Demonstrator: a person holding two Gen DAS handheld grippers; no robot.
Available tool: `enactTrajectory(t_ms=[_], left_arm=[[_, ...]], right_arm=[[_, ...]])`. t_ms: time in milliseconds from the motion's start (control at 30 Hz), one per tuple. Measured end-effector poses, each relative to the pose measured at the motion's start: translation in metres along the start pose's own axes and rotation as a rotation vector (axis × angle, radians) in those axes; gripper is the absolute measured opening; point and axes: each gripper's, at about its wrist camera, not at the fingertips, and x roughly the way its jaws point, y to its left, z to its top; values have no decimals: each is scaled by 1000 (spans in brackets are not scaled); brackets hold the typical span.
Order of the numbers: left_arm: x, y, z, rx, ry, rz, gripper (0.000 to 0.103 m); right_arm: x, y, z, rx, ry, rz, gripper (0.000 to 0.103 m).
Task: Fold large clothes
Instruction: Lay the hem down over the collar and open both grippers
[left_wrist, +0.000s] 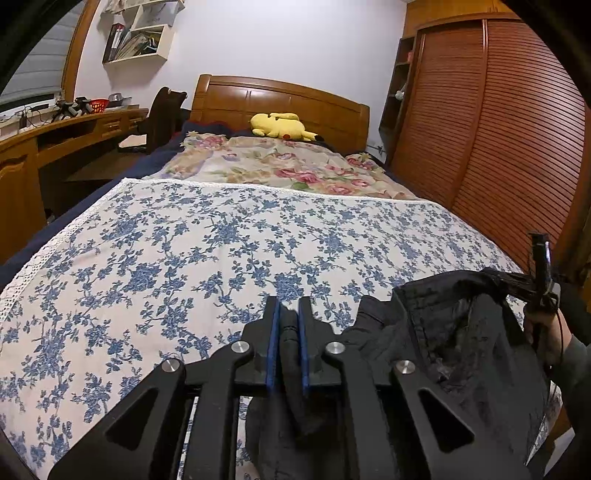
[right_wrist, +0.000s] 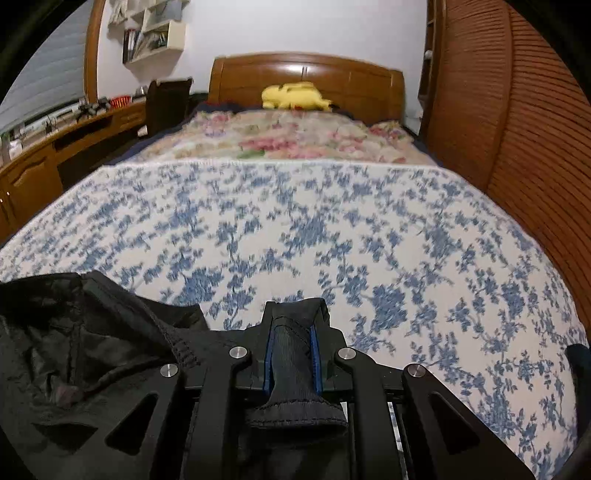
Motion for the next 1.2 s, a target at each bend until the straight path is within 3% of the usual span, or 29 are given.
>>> enactTrajectory(t_ms=[167,333,400,467,700,900,1067,1200], left_arm=[[-12,2,-3,6,6,-12,29],[-24,-1,-8,19,8,-15,34],[-29,-3,-10,20,11,-26,35],[-32,-8,-12,31,12,-31,35],[-42,-30,-13,67,34,-55,37],[-53,-53,-15,109,32,-62,39],[-53,-62,-18,123,48,-65,46],[-53,-70,-19,137,55,-66,51]], right_arm=[[17,4,-5,-37,101,-14,24],[2,-2,2,-4,98,-3,44],[-6,-3,4,-2,69,-18,59],[-17,-8,7,8,51,-14,63],[-27,-22,-1,33,68,-18,64],[-40,-38,-1,108,-5,-29,64],[-59,-39,-4,90,-68,-60,64],[-68,-39,-13,71,-58,-13,65]])
